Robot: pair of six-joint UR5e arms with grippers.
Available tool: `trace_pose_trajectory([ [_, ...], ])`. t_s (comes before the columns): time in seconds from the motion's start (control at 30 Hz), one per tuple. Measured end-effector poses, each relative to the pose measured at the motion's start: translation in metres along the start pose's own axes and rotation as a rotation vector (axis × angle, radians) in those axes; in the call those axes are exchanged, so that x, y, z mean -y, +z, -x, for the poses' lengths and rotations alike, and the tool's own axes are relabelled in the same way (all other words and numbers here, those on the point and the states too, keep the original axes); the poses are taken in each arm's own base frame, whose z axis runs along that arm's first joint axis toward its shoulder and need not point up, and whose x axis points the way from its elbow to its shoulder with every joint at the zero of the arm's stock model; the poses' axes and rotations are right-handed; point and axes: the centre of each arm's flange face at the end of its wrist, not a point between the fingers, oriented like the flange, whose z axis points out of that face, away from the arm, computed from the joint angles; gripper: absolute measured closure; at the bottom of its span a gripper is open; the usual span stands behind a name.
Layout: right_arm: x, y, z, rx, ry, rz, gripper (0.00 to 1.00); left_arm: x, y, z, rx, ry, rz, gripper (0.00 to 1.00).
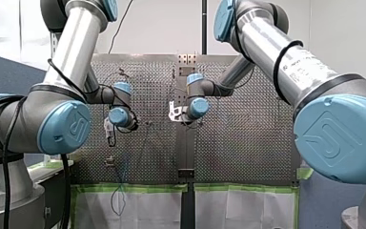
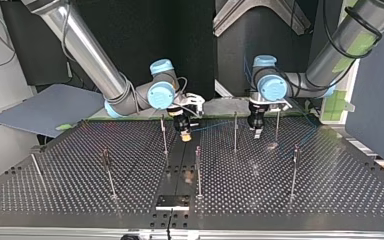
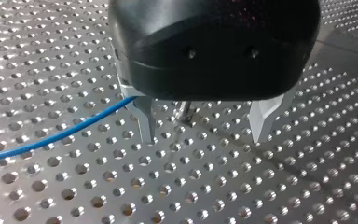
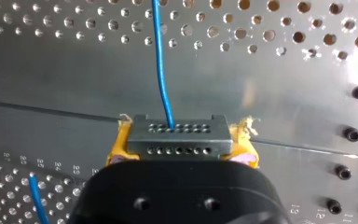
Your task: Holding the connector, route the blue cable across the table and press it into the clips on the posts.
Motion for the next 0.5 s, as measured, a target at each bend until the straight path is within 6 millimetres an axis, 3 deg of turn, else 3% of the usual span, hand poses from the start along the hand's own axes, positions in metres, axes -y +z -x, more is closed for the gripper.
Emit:
trace_pose_trajectory([
  [0.5,-0.011,0.002,0.000,0.005,0.003,0.014,1.00,0.017,-0.028,0.006,-0.078,0.081,0.059,0.01],
])
